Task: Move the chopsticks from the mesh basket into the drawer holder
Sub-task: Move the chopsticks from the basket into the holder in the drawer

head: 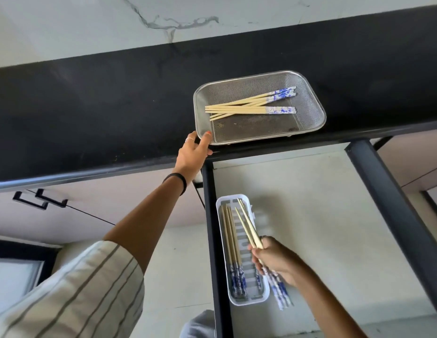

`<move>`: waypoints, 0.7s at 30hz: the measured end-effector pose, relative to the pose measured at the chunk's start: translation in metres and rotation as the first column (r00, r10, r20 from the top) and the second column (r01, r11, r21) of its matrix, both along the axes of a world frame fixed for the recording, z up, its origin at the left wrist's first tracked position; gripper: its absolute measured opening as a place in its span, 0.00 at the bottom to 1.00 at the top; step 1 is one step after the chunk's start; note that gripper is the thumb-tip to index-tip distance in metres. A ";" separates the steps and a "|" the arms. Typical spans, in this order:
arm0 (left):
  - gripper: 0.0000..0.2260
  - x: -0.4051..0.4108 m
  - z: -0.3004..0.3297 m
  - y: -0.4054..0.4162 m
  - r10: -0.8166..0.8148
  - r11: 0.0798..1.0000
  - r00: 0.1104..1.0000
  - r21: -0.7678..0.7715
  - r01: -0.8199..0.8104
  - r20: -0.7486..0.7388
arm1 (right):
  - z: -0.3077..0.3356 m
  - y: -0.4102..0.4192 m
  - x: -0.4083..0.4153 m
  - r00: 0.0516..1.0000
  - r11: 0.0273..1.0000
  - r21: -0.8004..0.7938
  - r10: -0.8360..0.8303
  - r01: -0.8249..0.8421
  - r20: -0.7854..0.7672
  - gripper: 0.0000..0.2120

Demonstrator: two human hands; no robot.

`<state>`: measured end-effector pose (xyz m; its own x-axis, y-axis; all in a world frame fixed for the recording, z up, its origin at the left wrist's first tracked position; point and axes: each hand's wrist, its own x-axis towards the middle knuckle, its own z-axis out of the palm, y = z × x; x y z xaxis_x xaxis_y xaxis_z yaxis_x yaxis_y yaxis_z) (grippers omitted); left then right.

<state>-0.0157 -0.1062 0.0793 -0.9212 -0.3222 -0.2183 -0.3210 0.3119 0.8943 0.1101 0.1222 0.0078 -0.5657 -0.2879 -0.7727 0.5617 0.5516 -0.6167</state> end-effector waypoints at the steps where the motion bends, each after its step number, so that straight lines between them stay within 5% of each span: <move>1: 0.26 0.000 -0.002 0.000 0.000 1.000 1.000 0.010 0.000 0.023 | -0.007 -0.007 0.003 0.999 0.999 -0.005 -0.054 0.054 -0.007 0.08; 5: 0.24 0.002 -0.007 0.003 -0.002 0.999 0.999 0.032 0.000 0.048 | -0.032 -0.032 0.003 0.990 0.988 0.093 -0.113 0.121 -0.089 0.13; 12: 0.24 0.003 -0.006 0.003 -0.034 0.999 0.997 0.039 0.031 0.070 | -0.058 -0.055 0.004 0.966 0.936 0.350 0.076 0.016 -0.246 0.15; 21: 0.31 0.000 -0.005 -0.006 -0.089 0.993 0.989 0.092 0.078 0.116 | -0.070 -0.057 0.025 0.906 0.931 0.322 -0.019 0.170 -0.423 0.18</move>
